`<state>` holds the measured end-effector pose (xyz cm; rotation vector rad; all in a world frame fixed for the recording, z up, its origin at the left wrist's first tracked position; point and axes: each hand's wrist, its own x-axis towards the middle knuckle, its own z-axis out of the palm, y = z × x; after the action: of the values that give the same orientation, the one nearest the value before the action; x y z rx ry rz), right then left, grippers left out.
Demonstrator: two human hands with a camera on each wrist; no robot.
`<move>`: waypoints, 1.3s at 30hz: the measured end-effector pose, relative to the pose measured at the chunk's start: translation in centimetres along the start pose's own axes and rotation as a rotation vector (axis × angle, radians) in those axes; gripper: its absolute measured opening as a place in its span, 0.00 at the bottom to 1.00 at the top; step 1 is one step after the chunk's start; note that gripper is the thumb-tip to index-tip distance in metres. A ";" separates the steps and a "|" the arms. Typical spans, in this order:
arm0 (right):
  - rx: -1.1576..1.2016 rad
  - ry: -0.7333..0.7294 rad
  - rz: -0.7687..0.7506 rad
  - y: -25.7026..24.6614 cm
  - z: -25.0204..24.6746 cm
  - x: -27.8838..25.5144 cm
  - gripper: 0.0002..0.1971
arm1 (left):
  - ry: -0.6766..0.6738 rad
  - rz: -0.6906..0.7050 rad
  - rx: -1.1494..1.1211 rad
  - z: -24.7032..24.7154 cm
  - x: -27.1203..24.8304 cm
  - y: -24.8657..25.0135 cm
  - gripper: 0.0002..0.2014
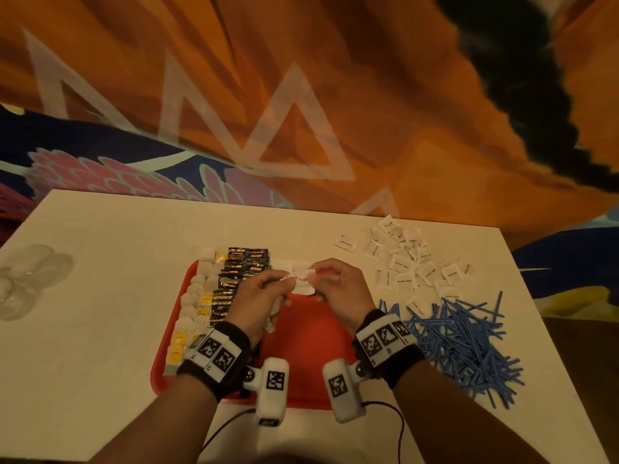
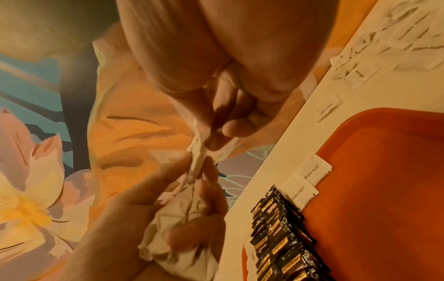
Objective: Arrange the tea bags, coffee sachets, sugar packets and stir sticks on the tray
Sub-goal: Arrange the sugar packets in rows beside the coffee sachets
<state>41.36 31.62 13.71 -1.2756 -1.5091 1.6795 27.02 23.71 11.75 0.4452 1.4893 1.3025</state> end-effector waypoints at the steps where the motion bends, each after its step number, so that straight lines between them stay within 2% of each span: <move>1: 0.012 -0.002 -0.005 0.0 0.0 -0.1 0.08 | 0.007 -0.007 -0.035 0.2 0.1 0.1 0.08; 5: 0.072 0.014 0.005 0.0 0.1 -0.7 0.09 | 0.025 0.049 -0.076 0.9 -0.1 0.5 0.08; 9: 0.089 0.007 -0.098 0.3 0.3 -1.3 0.18 | 0.073 0.135 -0.069 1.1 -0.3 0.8 0.11; 14: -0.039 -0.006 -0.171 0.4 0.9 -1.6 0.14 | 0.070 0.245 -0.050 0.8 -0.8 0.5 0.10; 16: -0.032 -0.003 -0.149 0.4 1.0 -1.7 0.13 | 0.055 0.304 0.009 0.7 -1.3 0.6 0.07; 18: -0.004 0.003 -0.129 0.4 1.0 -1.7 0.16 | 0.030 0.399 0.148 0.4 -1.7 0.7 0.05; 20: 0.061 -0.005 -0.122 0.3 1.1 -1.8 0.20 | 0.011 0.458 0.222 0.2 -2.0 0.8 0.08; 23: 0.298 -0.003 -0.060 0.4 1.5 -1.9 0.22 | 0.018 0.459 0.193 0.2 -2.1 0.8 0.11; 25: 0.391 0.010 0.031 0.5 1.8 -1.9 0.17 | 0.023 0.448 0.165 0.1 -2.0 0.9 0.13; 28: 0.349 0.003 0.102 0.9 2.0 -1.8 0.07 | 0.046 0.438 0.172 -0.2 -1.7 0.9 0.15; 34: 0.313 0.044 0.127 1.9 1.7 -1.2 0.07 | 0.230 0.398 0.127 -1.8 -0.7 0.5 0.09; 38: 0.229 0.024 0.109 2.3 2.0 -1.0 0.08 | 0.075 0.433 0.347 -2.6 -0.8 0.1 0.18; 39: 0.220 0.009 0.113 2.4 2.1 -0.9 0.08 | 0.033 0.446 0.388 -2.5 -0.9 0.1 0.17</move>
<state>40.31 29.36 11.51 -1.2676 -1.2275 1.8508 25.12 21.83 11.85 1.0599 1.7393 1.3578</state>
